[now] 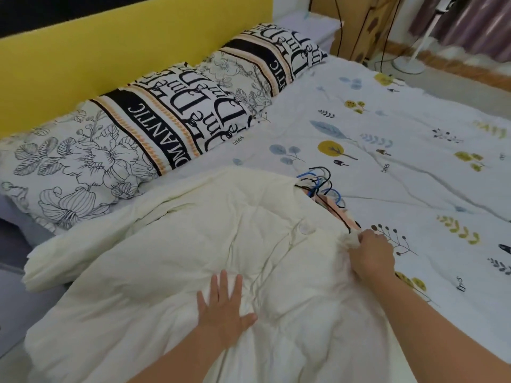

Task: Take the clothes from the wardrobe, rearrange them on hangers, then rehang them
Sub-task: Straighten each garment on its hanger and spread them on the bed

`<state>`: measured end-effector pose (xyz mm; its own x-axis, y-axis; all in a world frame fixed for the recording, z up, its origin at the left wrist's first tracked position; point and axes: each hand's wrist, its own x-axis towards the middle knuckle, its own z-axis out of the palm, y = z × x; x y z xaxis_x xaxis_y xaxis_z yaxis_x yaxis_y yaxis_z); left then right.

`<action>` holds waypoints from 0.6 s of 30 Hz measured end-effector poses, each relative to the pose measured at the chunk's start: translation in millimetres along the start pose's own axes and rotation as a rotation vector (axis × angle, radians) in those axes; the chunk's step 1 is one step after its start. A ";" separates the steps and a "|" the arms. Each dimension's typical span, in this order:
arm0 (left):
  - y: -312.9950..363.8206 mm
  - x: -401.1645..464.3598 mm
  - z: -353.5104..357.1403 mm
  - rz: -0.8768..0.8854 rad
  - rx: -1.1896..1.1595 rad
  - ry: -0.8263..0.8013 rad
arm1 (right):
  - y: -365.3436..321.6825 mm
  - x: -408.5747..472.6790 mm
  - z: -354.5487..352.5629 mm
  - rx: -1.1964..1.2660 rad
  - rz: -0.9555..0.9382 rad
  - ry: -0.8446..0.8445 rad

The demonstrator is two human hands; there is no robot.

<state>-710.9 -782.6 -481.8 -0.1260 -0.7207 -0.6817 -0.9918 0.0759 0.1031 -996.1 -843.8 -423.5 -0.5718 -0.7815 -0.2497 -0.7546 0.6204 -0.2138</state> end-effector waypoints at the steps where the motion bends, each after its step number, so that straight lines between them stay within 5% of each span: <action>1: 0.3 -1.3 -1.5 0.005 -0.006 -0.010 | -0.6 -2.8 -1.5 0.013 0.001 -0.007; 7: -2.5 -13.3 -6.2 0.013 -0.002 -0.046 | 0.1 -13.9 -16.3 -0.019 -0.012 -0.258; 14: -5.7 -58.0 -21.8 0.045 -0.031 -0.046 | -17.5 -79.9 -53.6 0.355 -0.209 0.186; 18: -3.6 -101.1 -67.6 0.063 -0.164 0.282 | -25.2 -124.3 -99.0 0.455 -0.340 0.251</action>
<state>-693.0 -756.6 -364.3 -0.1533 -0.8822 -0.4452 -0.9623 0.0309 0.2701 -937.9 -768.8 -293.5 -0.4231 -0.8980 0.1209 -0.7268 0.2567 -0.6370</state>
